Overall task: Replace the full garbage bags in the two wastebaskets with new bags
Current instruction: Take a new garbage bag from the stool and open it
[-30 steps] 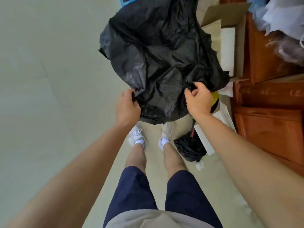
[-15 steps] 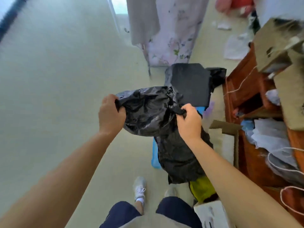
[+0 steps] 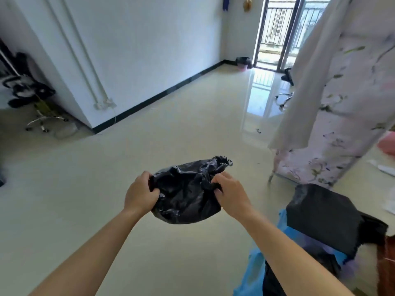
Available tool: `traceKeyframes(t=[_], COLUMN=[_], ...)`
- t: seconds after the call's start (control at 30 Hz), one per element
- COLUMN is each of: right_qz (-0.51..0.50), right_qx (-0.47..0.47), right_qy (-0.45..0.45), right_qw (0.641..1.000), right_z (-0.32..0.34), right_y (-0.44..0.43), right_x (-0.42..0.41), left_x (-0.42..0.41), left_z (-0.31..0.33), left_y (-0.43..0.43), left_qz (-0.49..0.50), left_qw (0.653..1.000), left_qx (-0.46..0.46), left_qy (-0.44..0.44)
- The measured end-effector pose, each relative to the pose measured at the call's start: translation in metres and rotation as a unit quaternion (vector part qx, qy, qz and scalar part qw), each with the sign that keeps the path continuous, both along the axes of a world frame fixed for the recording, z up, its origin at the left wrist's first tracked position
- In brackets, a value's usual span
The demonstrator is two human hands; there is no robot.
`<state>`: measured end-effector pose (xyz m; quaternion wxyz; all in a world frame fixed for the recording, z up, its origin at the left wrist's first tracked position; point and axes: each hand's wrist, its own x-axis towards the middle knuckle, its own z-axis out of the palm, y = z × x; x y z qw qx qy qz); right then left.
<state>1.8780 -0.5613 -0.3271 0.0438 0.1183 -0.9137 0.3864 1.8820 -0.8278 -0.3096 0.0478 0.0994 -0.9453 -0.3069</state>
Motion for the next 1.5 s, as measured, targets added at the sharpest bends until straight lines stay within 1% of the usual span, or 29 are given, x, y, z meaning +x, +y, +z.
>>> traceKeyframes(t=[0.1, 0.17, 0.23, 0.37, 0.43, 0.47, 0.53, 0.63, 0.73, 0.77, 0.83, 0.87, 0.9, 0.93, 0.97, 1.03, 1.07, 1.1, 1.13, 1.17, 1.2, 1.23, 1.27, 1.3, 1.33, 1.37, 1.43, 1.5], right_qz=[0.026, 0.045, 0.078, 0.179, 0.247, 0.278, 0.337, 0.408, 0.479, 0.502, 0.539, 0.556, 0.575, 0.594, 0.616, 0.649, 0.655, 0.653, 0.642, 0.623, 0.606, 0.594, 0.584, 0.571, 0.562, 0.564, 0.588, 0.615], right_qx=[0.038, 0.048, 0.061, 0.090, 0.099, 0.100, 0.092, 0.081, 0.035, 0.017, -0.001, 0.007, 0.027, 0.053, 0.099, 0.172, 0.180, 0.163, 0.131, 0.094, 0.063, 0.047, 0.046, 0.048, 0.041, 0.022, 0.000, 0.059], right_qy=[0.023, 0.036, 0.069, 0.140, 0.161, 0.166, 0.176, 0.196, 0.209, 0.213, 0.214, 0.205, 0.175, 0.121, 0.056, -0.074, -0.147, -0.215, -0.265, -0.285, -0.265, -0.203, -0.107, -0.008, 0.067, 0.111, 0.144, 0.170], right_qw=[0.999, 0.997, 0.993, 0.970, 0.950, 0.941, 0.920, 0.888, 0.852, 0.838, 0.815, 0.806, 0.799, 0.793, 0.780, 0.737, 0.719, 0.707, 0.708, 0.722, 0.748, 0.777, 0.804, 0.820, 0.824, 0.818, 0.796, 0.768], right_z=[0.005, 0.007, 0.007, 0.003, 0.005, 0.006, 0.006, 0.002, -0.003, -0.005, -0.011, -0.013, -0.012, -0.010, -0.007, -0.003, -0.001, 0.002, 0.004, 0.007, 0.010, 0.015, 0.019, 0.024, 0.025, 0.028, 0.030, 0.026], right_y=[-0.075, -0.132, -0.191, -0.317, -0.373, -0.397, -0.442, -0.502, -0.562, -0.583, -0.629, -0.653, -0.679, -0.703, -0.726, -0.769, -0.789, -0.809, -0.831, -0.854, -0.877, -0.900, -0.923, -0.944, -0.964, -0.986, -1.032, -1.082], right_x=[-0.004, -0.005, -0.006, 0.000, 0.009, 0.013, 0.017, 0.018, 0.013, 0.009, -0.003, -0.009, -0.016, -0.022, -0.029, -0.042, -0.049, -0.055, -0.063, -0.069, -0.074, -0.076, -0.076, -0.073, -0.067, -0.058, -0.035, -0.008], left_x=[0.013, 0.023, 0.030, 0.045, 0.052, 0.055, 0.063, 0.076, 0.091, 0.095, 0.099, 0.098, 0.097, 0.096, 0.094, 0.093, 0.094, 0.097, 0.100, 0.104, 0.109, 0.115, 0.122, 0.131, 0.141, 0.151, 0.172, 0.197], left_z=[0.004, 0.011, 0.019, 0.042, 0.049, 0.052, 0.054, 0.045, 0.033, 0.029, 0.023, 0.021, 0.022, 0.026, 0.032, 0.050, 0.059, 0.065, 0.069, 0.073, 0.075, 0.076, 0.076, 0.074, 0.071, 0.068, 0.062, 0.055], left_y=[-0.074, -0.127, -0.181, -0.281, -0.327, -0.348, -0.386, -0.439, -0.485, -0.499, -0.531, -0.550, -0.571, -0.592, -0.612, -0.650, -0.666, -0.684, -0.700, -0.715, -0.729, -0.741, -0.751, -0.759, -0.769, -0.779, -0.804, -0.837], left_qz=[0.014, 0.032, 0.047, 0.079, 0.118, 0.144, 0.195, 0.248, 0.281, 0.285, 0.309, 0.332, 0.358, 0.381, 0.403, 0.452, 0.477, 0.500, 0.521, 0.541, 0.563, 0.583, 0.594, 0.601, 0.604, 0.604, 0.599, 0.589], left_qw=[0.999, 0.999, 0.999, 0.995, 0.986, 0.978, 0.950, 0.901, 0.842, 0.829, 0.825, 0.821, 0.812, 0.800, 0.782, 0.735, 0.715, 0.699, 0.689, 0.685, 0.686, 0.693, 0.708, 0.722, 0.736, 0.749, 0.775, 0.792], left_qx=[0.006, 0.014, 0.012, 0.057, 0.107, 0.144, 0.231, 0.330, 0.431, 0.454, 0.461, 0.460, 0.460, 0.463, 0.468, 0.480, 0.479, 0.470, 0.454, 0.431, 0.400, 0.361, 0.322, 0.287, 0.256, 0.226, 0.165, 0.119], left_qy=[-0.028, -0.017, -0.004, -0.027, -0.042, -0.051, -0.082, -0.132, -0.160, -0.158, -0.108, -0.064, -0.015, 0.034, 0.082, 0.156, 0.180, 0.200, 0.216, 0.227, 0.230, 0.223, 0.206, 0.188, 0.169, 0.149, 0.117, 0.103])
